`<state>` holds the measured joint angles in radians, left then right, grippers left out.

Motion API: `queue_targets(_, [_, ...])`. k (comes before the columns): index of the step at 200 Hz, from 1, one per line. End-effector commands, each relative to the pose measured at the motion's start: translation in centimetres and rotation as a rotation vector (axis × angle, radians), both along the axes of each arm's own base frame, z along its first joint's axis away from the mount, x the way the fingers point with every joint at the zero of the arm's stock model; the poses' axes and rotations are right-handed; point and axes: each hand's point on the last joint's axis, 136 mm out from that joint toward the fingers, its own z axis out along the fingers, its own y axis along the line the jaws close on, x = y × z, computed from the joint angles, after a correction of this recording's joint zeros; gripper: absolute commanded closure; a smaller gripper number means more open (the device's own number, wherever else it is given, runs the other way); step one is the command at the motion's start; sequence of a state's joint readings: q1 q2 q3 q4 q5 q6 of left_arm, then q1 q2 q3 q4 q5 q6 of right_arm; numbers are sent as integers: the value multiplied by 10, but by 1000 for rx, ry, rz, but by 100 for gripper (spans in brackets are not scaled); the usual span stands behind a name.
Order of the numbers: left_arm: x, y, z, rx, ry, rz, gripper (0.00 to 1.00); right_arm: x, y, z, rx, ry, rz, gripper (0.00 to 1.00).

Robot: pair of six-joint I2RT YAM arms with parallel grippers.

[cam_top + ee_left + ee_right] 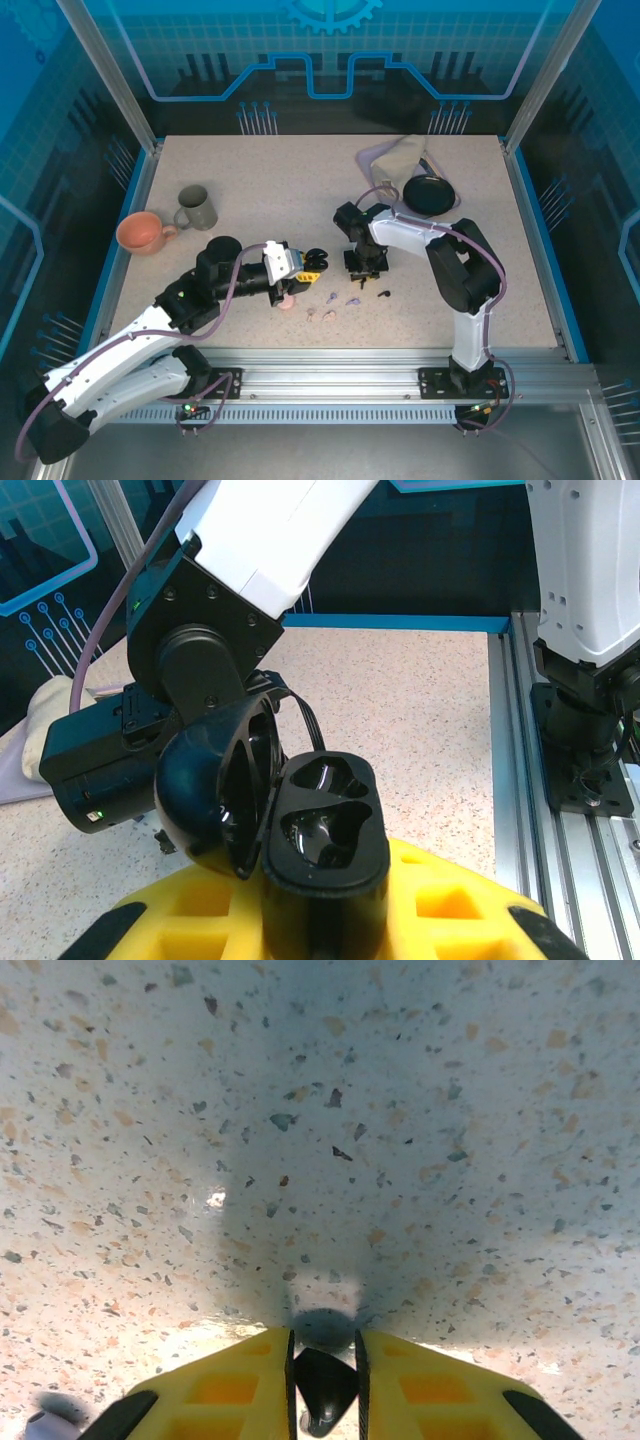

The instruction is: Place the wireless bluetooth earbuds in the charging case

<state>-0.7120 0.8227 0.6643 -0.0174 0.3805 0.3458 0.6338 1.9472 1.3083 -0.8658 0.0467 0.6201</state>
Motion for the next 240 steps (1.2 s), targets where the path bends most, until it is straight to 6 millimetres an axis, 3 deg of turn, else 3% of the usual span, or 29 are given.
queue_targets(1, [-1,-1,2,-16,-10,1,96,2,-7,9,3,-37,5,77])
queue_targets(62, [4,-10,-9,-103,116,15,96,13,-7,47,116,-218,25,78])
queue_targets(86, [11,-13,-14,-142,172,39,96,14,-9,73,169,-310,39,78])
queue_targets(124, [24,-21,-21,-152,248,76,97,8,-9,136,316,-512,76,78])
queue_targets(181, [38,-39,-20,-171,290,61,98,-17,-2,237,607,-801,157,78])
queue_targets(213, [38,-54,-15,-165,275,10,98,-35,12,273,745,-849,243,78])
queue_targets(240, [37,-64,-13,-163,258,-20,98,-45,27,281,793,-837,309,78])
